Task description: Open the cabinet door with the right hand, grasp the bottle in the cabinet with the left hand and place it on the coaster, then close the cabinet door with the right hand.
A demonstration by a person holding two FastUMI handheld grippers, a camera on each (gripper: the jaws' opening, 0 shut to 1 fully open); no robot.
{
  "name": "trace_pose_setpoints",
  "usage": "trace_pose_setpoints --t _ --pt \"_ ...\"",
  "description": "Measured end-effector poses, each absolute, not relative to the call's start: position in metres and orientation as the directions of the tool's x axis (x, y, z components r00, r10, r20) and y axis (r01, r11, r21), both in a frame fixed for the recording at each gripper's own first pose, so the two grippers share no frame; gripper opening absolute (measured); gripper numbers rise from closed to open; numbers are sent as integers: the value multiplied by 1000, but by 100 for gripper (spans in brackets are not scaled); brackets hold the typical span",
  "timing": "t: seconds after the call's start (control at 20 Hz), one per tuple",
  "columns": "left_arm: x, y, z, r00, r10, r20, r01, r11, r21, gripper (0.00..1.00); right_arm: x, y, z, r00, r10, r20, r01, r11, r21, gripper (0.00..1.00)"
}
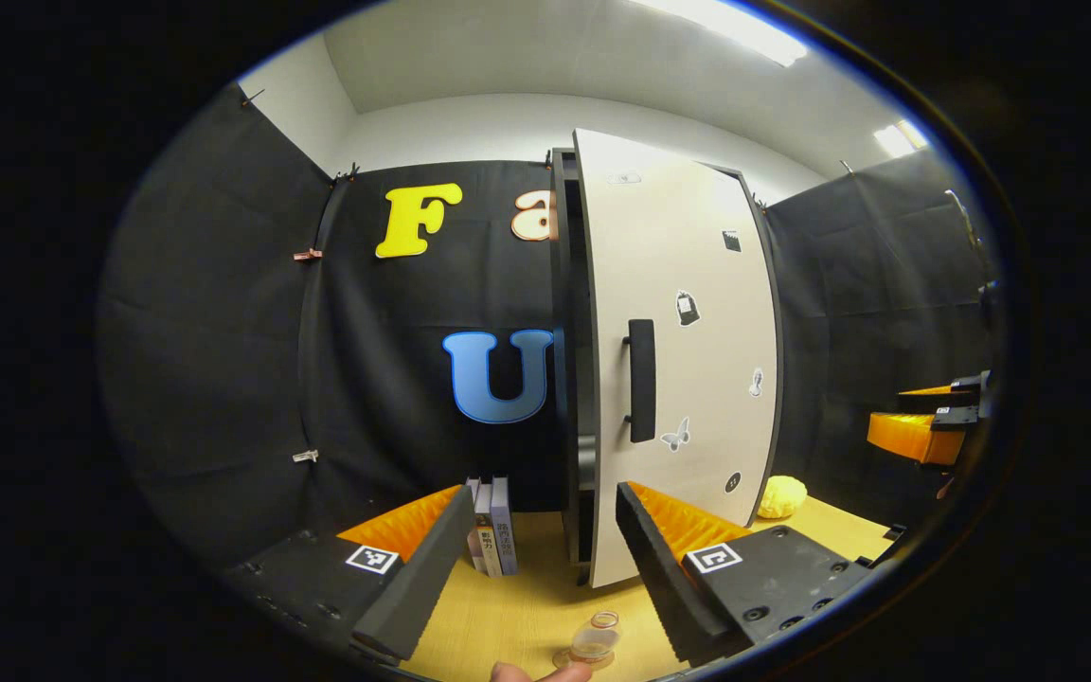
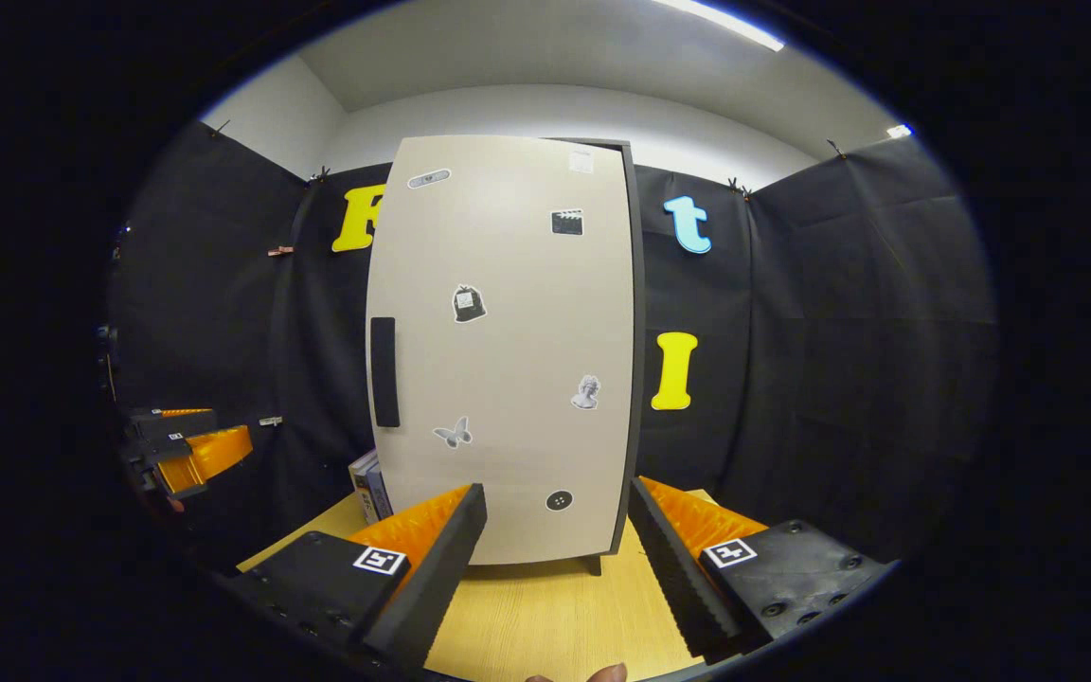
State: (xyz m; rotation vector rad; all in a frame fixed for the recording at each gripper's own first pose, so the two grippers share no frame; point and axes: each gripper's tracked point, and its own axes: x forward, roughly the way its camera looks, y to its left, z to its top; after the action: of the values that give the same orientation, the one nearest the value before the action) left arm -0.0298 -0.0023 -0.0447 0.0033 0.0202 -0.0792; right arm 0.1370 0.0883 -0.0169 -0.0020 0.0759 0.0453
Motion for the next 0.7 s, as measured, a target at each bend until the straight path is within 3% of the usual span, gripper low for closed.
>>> trace_pose_setpoints --t 0.7 --pt "-33 -5 -43 996 -87 -13 87 996 15 95 131 89 -16 995 56 -80 -57 998 -2 96"
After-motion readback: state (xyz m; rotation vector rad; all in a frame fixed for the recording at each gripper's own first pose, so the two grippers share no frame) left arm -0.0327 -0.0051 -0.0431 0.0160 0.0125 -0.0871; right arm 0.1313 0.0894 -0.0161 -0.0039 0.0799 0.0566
